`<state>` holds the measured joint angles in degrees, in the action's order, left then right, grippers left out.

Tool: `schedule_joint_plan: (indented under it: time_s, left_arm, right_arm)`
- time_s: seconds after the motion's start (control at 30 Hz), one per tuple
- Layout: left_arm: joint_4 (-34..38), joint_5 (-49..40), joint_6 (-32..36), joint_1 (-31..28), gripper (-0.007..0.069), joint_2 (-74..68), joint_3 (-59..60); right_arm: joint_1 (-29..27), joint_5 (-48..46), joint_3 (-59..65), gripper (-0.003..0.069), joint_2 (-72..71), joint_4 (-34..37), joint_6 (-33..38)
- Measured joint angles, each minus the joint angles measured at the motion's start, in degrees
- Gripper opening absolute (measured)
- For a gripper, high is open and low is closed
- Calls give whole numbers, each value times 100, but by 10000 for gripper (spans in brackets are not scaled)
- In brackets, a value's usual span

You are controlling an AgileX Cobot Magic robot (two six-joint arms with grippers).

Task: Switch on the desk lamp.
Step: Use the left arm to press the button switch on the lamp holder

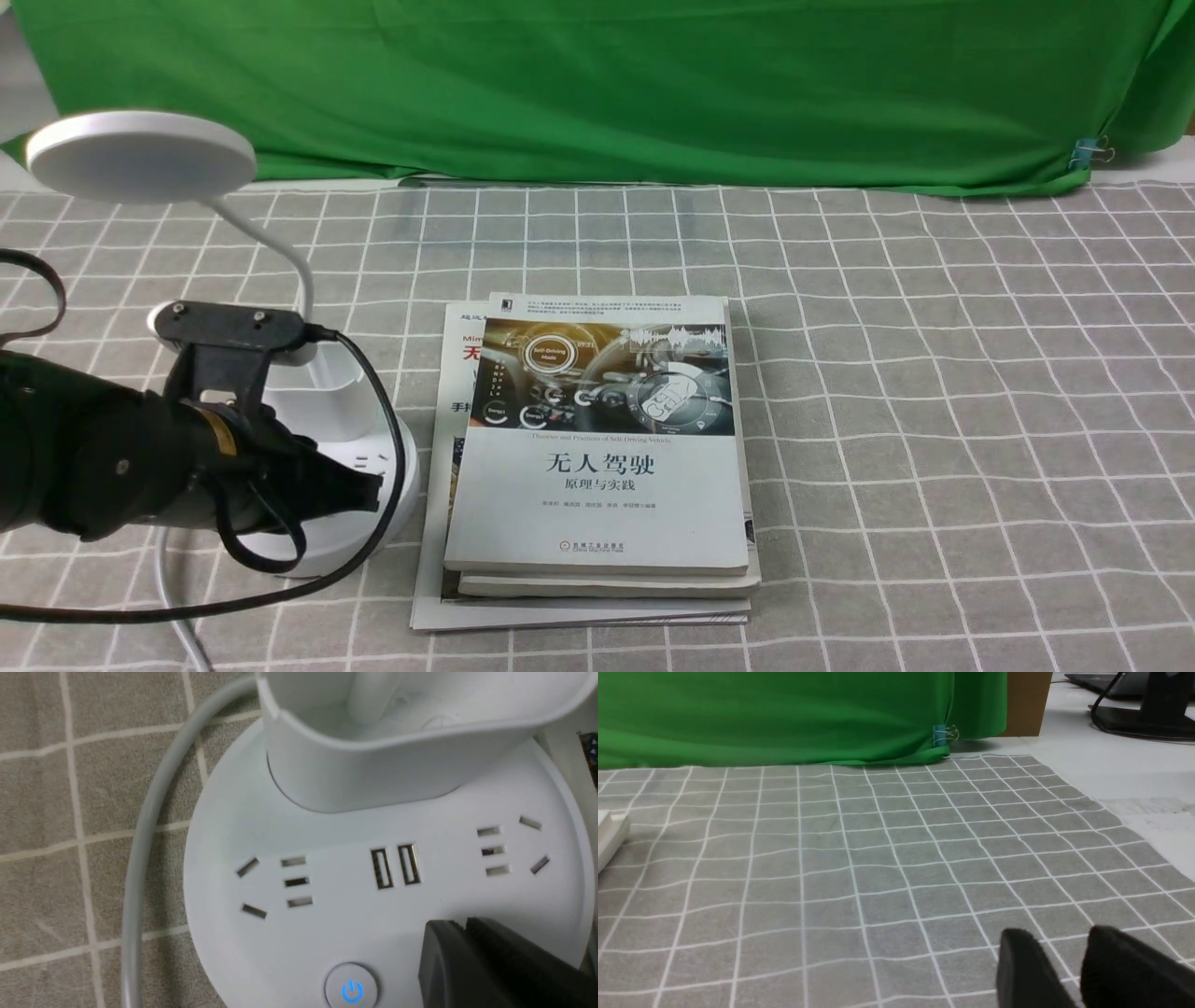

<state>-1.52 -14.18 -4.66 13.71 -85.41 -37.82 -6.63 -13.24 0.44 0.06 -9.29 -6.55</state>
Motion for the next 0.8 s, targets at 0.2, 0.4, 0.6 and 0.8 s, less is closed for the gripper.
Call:
schedule_joint_plan:
  time_s: [0.2, 0.4, 0.6, 0.8]
  left_arm:
    - [60, 45, 19, 0, 19, 0, -4]
    - [112, 55, 33, 0, 19, -71, -4]
    - [299, 59, 210, 0, 19, -117, -17]
    - [325, 48, 226, 0, 19, -123, -38]
  right_arm:
    - [0, 0, 0, 245, 0, 0, 0]
    - [0, 0, 0, 245, 0, 0, 0]
    - [0, 0, 0, 245, 0, 0, 0]
    - [0, 0, 0, 245, 0, 0, 0]
